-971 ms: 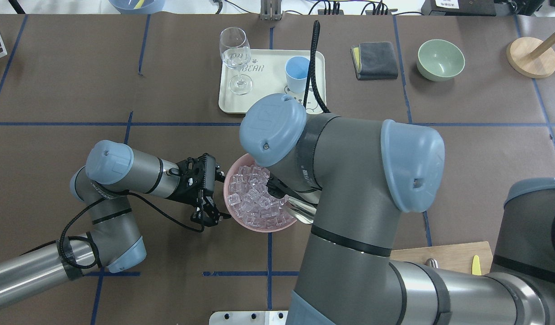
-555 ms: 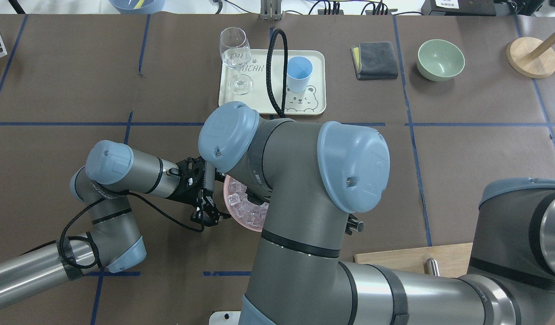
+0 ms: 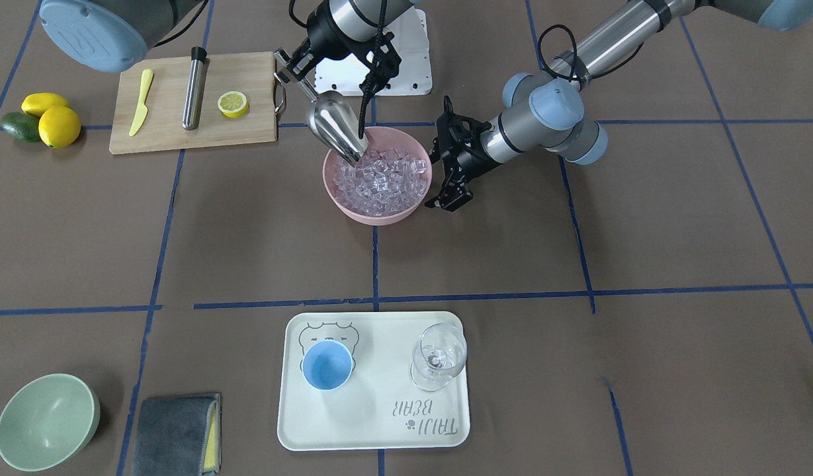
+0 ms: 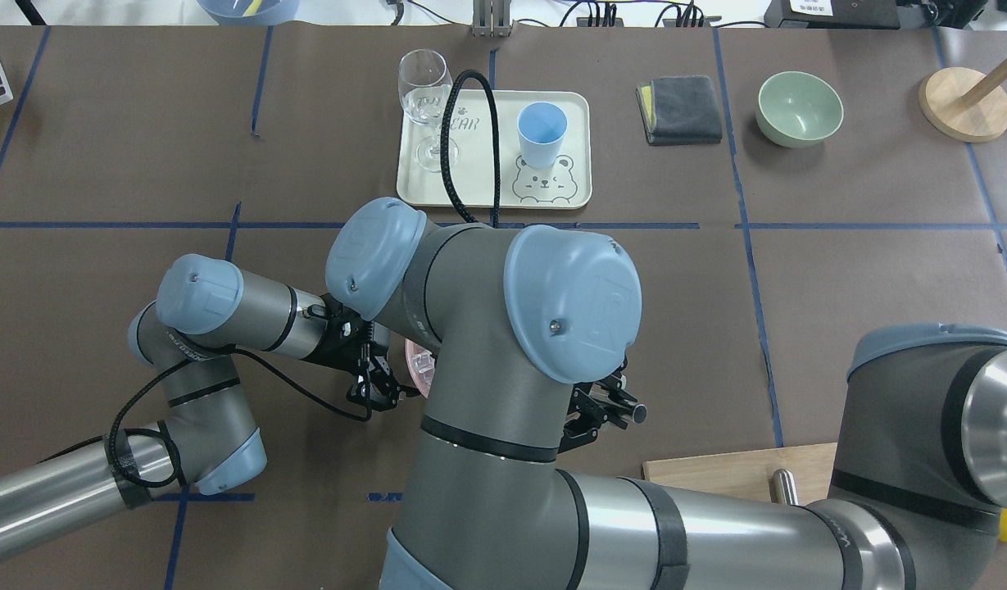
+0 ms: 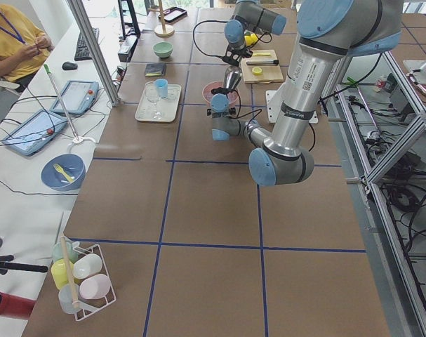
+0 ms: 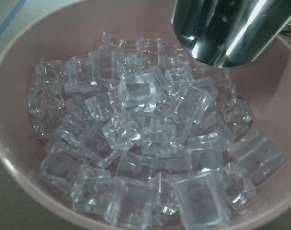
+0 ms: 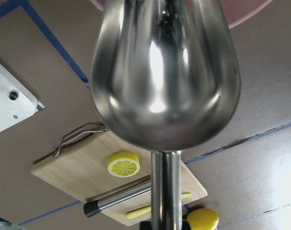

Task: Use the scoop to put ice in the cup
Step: 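Lower the scoop into the ice cubes with the right gripper, then drag the scoop through the ice with the right gripper while the left holds the bowl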

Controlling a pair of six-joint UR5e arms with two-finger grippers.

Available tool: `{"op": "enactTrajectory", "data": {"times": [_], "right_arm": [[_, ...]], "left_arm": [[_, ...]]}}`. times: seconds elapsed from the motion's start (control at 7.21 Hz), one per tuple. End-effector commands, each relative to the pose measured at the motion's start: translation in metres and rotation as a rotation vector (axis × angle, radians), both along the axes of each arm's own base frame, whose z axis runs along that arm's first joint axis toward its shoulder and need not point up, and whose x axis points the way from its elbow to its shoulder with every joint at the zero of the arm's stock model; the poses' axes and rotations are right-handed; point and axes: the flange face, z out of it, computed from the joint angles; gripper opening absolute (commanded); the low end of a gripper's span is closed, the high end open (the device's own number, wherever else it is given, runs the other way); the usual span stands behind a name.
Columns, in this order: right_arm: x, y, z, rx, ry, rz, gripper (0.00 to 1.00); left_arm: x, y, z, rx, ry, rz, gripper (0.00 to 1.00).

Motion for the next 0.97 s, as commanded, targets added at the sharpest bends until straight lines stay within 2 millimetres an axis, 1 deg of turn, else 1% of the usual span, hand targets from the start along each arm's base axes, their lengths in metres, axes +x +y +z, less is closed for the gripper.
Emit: {"op": "enactTrajectory", "data": {"times": [0.0,0.14,0.42,0.69,0.83], "right_arm": [[-0.013,-0.007,0.003,0.009,0.036,0.000,0.00],[-0.019,-0.010,0.007,0.018,0.039,0.000,0.00],[-0.028,-0.013,0.008,0.031,0.011,0.005,0.00],[-0.041,-0.017,0.014,0.042,-0.015,0.014,0.00],[-0.044,-0.017,0.015,0.049,-0.035,0.016,0.00]], "left_arm": [[0.001,0.000,-0.002,0.002,0.003,0.000,1.00],[0.001,-0.001,-0.003,0.002,0.003,0.000,1.00],[0.001,-0.001,-0.003,0.001,0.003,-0.006,1.00],[0.001,-0.001,-0.003,0.002,0.003,-0.006,1.00],[0.002,-0.002,-0.003,0.002,0.001,-0.006,1.00]]}}
